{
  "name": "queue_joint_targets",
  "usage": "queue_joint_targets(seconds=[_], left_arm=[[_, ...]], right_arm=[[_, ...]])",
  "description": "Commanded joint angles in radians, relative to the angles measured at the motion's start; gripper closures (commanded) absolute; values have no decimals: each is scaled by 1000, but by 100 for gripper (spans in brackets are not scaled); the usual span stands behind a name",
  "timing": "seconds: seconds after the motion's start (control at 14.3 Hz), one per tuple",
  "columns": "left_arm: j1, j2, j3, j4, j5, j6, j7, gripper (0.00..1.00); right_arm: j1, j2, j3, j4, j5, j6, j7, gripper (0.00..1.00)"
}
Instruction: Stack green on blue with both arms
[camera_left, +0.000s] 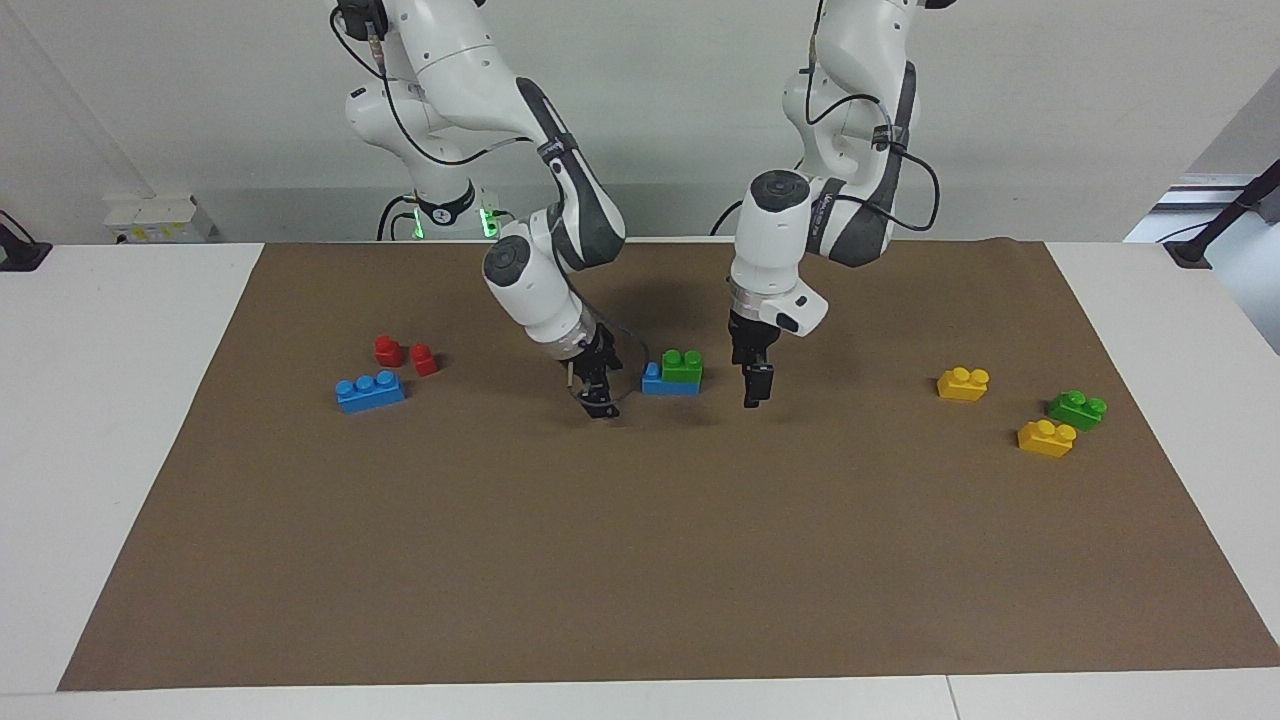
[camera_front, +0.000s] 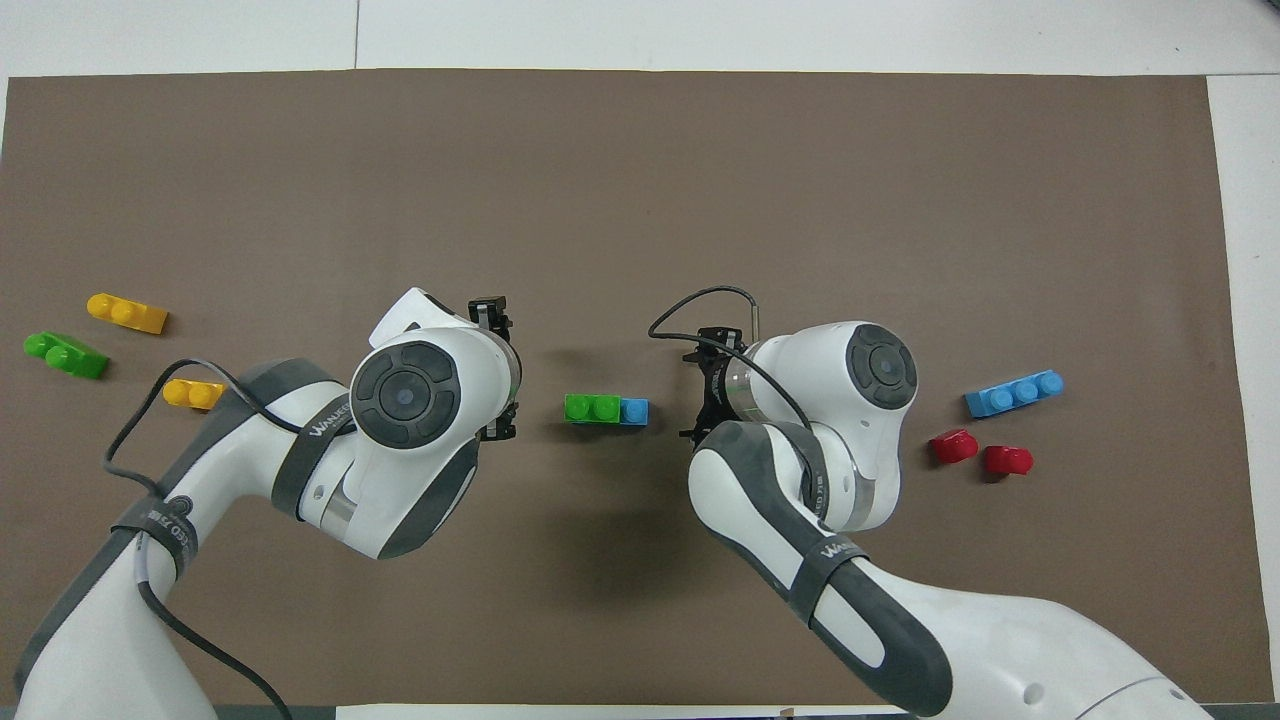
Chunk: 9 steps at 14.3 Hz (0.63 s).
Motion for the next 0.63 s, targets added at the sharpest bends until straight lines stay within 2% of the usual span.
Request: queue_joint_targets(seconds=[0.0, 0.35, 0.56], left_arm=[[49, -29, -5, 19, 17, -71, 120, 0], [176, -32, -5, 79, 8, -151, 459, 0], [260, -31, -4, 126, 8, -211, 700, 0]], right_arm=[[-70, -56, 3, -7, 27, -98, -130, 0], [-234, -131, 0, 11, 7, -296, -458, 0], [-325, -176, 0, 13, -106, -388, -687, 0]])
